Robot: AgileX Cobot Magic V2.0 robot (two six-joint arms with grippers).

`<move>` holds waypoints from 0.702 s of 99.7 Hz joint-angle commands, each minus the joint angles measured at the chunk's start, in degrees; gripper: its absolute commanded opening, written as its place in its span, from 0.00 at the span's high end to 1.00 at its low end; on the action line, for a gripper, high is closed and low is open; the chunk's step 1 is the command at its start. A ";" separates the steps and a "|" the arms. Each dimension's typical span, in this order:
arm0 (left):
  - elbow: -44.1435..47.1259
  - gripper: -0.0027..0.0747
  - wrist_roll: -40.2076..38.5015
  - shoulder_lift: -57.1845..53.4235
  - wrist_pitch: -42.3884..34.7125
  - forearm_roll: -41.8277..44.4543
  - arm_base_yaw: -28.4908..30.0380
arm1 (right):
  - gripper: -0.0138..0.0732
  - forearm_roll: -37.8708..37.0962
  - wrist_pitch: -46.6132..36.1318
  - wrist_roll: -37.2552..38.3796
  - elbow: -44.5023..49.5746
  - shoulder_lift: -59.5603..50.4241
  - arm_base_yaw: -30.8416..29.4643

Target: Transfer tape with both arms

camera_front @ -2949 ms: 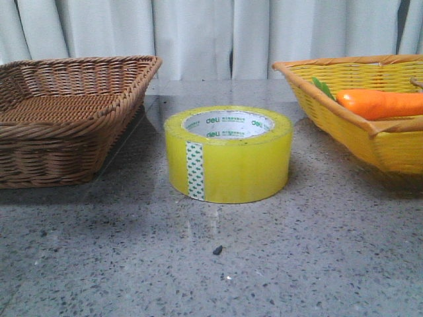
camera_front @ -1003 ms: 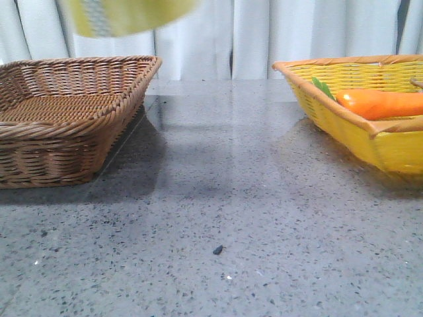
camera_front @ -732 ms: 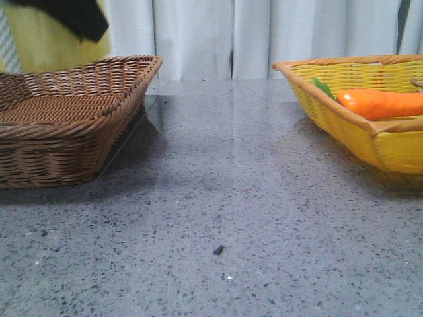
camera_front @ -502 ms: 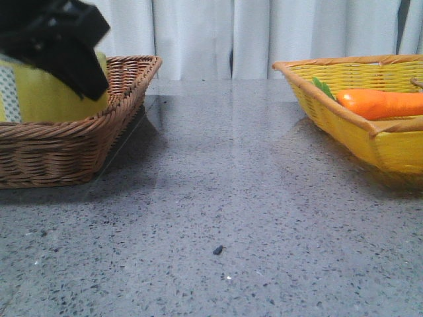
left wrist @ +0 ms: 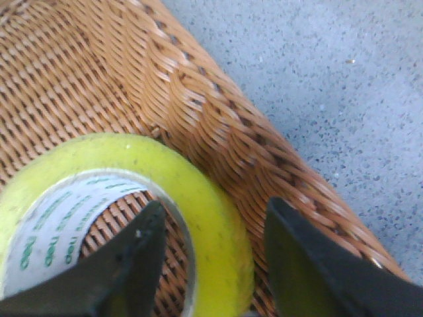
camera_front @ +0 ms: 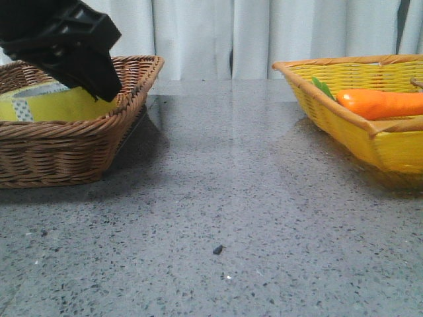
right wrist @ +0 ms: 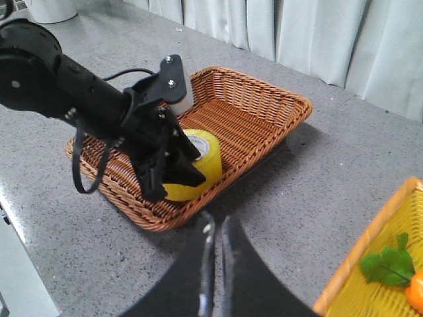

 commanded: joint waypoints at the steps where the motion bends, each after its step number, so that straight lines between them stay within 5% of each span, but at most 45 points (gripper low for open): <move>1: -1.89 0.55 0.00 -4.05 -2.36 -0.08 -0.07 | 0.92 -1.98 -4.24 0.00 0.16 -2.24 -0.05; 16: -1.89 0.63 0.00 -9.77 -2.48 -1.12 -0.07 | 0.92 -3.89 -5.41 0.00 5.47 -6.46 -0.05; 39: 0.17 0.99 0.00 -19.67 -3.95 -2.26 -0.07 | 0.92 -4.95 -14.40 0.00 16.53 -14.53 -0.05; 70: 16.35 0.99 0.00 -38.65 -14.56 -4.47 -0.07 | 0.92 -7.43 -24.93 0.00 29.21 -24.17 -0.05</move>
